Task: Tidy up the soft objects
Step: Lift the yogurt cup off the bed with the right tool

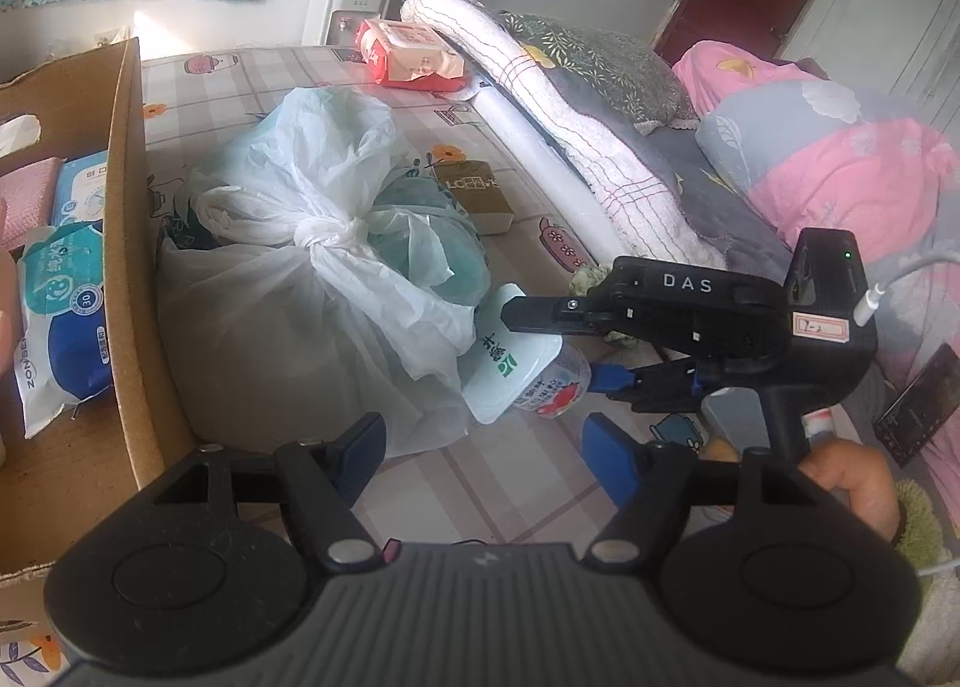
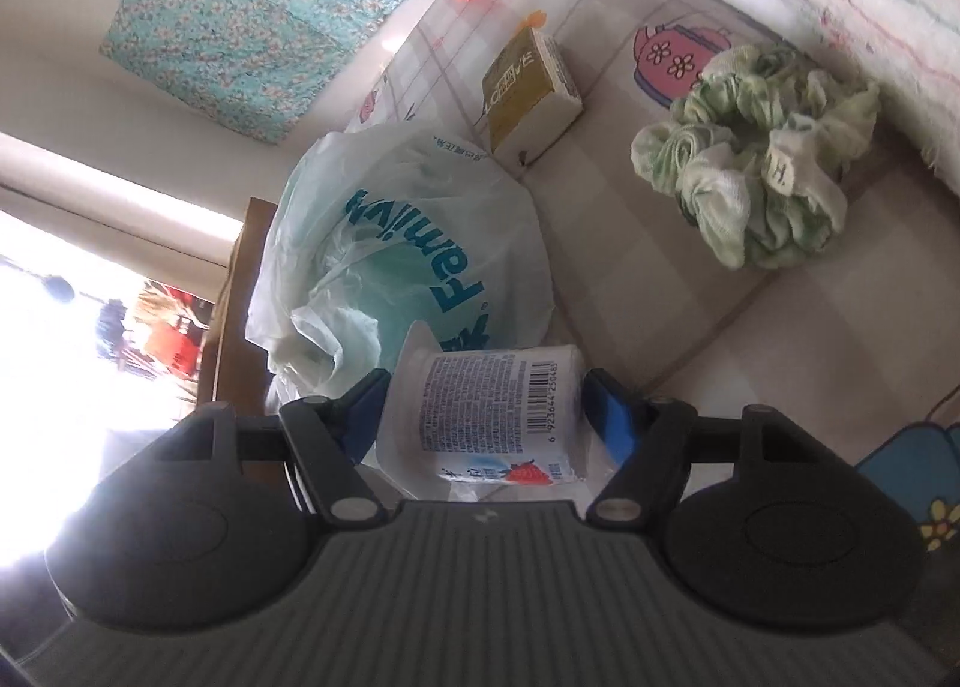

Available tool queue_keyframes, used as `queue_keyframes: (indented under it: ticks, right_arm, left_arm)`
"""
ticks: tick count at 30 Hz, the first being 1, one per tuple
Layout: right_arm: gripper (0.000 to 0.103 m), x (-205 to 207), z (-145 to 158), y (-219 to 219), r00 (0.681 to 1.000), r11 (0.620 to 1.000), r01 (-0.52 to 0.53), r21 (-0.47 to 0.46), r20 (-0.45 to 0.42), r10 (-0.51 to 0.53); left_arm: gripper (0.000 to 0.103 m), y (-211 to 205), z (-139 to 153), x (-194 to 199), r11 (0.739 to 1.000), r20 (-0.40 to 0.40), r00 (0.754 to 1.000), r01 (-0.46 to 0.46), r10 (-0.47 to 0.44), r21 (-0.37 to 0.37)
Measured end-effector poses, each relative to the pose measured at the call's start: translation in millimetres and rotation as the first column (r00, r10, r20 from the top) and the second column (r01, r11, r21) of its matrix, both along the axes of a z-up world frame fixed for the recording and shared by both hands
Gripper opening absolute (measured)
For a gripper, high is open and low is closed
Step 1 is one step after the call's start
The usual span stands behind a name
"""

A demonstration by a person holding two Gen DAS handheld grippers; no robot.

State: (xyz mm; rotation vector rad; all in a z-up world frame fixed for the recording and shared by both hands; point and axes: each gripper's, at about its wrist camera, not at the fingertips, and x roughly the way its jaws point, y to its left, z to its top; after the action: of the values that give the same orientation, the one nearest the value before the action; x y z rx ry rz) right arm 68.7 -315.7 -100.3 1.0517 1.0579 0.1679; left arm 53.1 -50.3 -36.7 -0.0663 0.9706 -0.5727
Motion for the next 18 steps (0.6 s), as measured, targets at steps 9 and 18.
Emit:
queue_keyframes:
  ticks: [9, 18]
  right_arm:
    - [0.073, -20.8, 1.4, -21.3, 0.999, 0.999, 0.042, -0.010, 0.011, -0.041]
    - [0.056, -44.8, 6.0, -50.6, 0.996, 0.995, 0.092, -0.035, 0.023, -0.092]
  left_arm:
    - [0.074, -17.0, -1.2, 2.3, 0.999, 0.007, 0.999, 0.035, -0.035, 0.015]
    - [0.075, -54.2, -11.7, 6.3, 0.991, 0.048, 0.991, 0.119, -0.122, 0.057]
